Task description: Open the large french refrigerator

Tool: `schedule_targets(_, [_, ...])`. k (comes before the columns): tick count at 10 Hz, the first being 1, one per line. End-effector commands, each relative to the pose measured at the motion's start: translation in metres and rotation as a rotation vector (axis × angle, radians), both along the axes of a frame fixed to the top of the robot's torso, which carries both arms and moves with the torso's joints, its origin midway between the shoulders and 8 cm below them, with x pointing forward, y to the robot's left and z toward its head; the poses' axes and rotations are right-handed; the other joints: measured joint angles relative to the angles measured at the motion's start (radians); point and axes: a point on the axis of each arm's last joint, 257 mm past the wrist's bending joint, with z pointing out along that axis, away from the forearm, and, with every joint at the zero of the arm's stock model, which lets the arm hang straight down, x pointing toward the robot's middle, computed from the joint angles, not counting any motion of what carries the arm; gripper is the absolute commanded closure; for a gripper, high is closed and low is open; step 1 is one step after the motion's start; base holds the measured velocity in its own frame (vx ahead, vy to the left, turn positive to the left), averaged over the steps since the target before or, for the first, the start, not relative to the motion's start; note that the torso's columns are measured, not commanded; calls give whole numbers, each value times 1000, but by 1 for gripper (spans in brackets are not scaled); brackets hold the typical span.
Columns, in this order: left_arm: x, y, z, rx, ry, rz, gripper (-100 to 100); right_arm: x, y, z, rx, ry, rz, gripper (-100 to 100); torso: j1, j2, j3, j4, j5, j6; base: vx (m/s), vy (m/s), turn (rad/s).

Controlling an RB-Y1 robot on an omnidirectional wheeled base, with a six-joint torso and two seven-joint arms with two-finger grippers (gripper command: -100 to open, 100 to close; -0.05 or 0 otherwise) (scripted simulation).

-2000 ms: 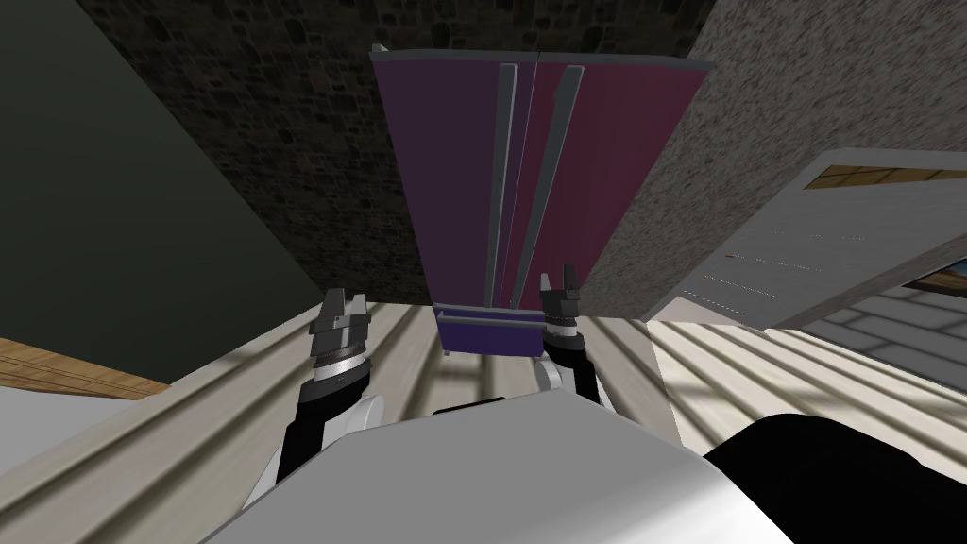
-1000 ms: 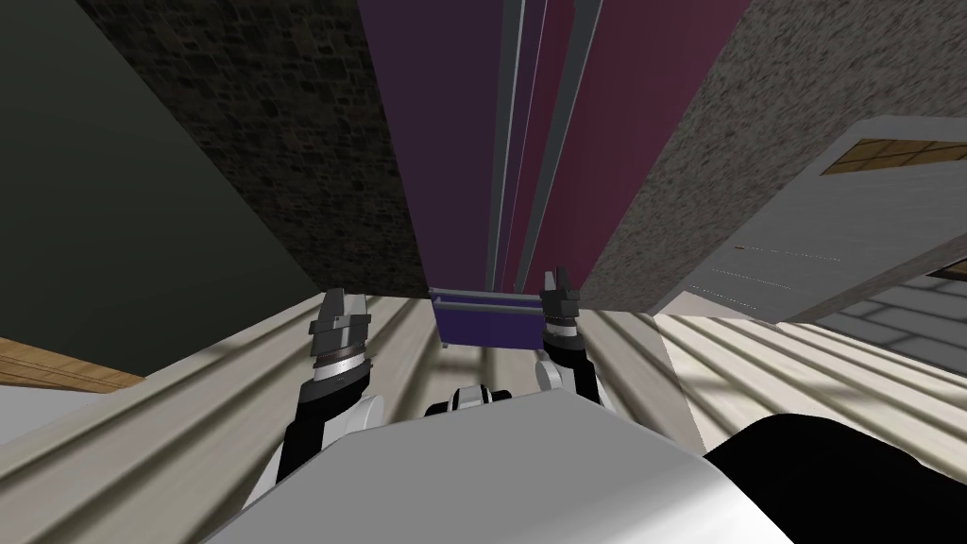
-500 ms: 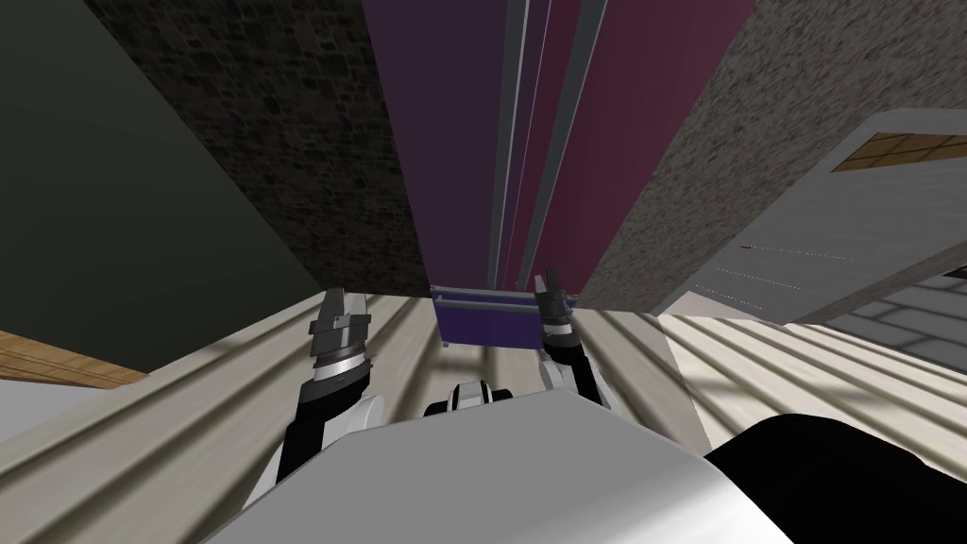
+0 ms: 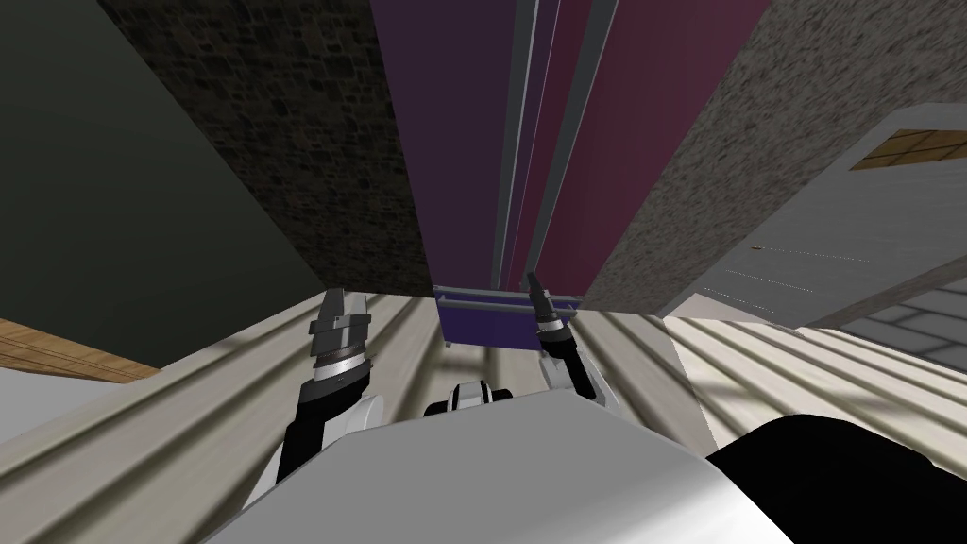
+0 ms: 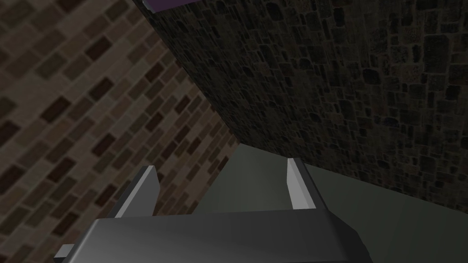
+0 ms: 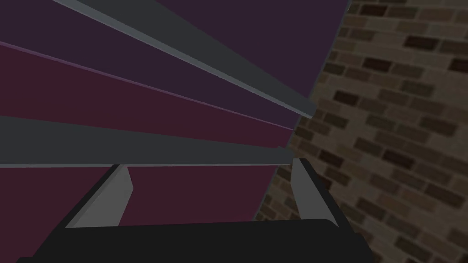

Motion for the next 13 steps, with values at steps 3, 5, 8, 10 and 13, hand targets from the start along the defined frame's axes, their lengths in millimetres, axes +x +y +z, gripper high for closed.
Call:
schedule_targets(3, [0, 0, 0, 0, 0, 0, 0, 27, -1, -30, -189, 66, -115, -100, -1, 0, 0, 0, 0, 0, 14, 25, 19])
schedule_targets(5, [0, 0, 0, 0, 0, 0, 0, 43, -4, -47, -291, 105, -181, -100, 0, 0, 0, 0, 0, 0, 13, 33, 40])
schedule_targets(8, [0, 0, 0, 0, 0, 0, 0, 59, -9, -66, -406, 145, -254, -100, -1, 0, 0, 0, 0, 0, 12, 30, 22])
schedule_targets(10, [0, 0, 0, 0, 0, 0, 0, 67, -12, -75, -468, 165, -293, -100, 0, -1, 0, 0, 0, 0, 18, 35, 26])
schedule_targets(13, [0, 0, 0, 0, 0, 0, 0, 83, -20, -95, -589, 210, -366, -100, 0, 0, 0, 0, 0, 0, 13, 27, 25])
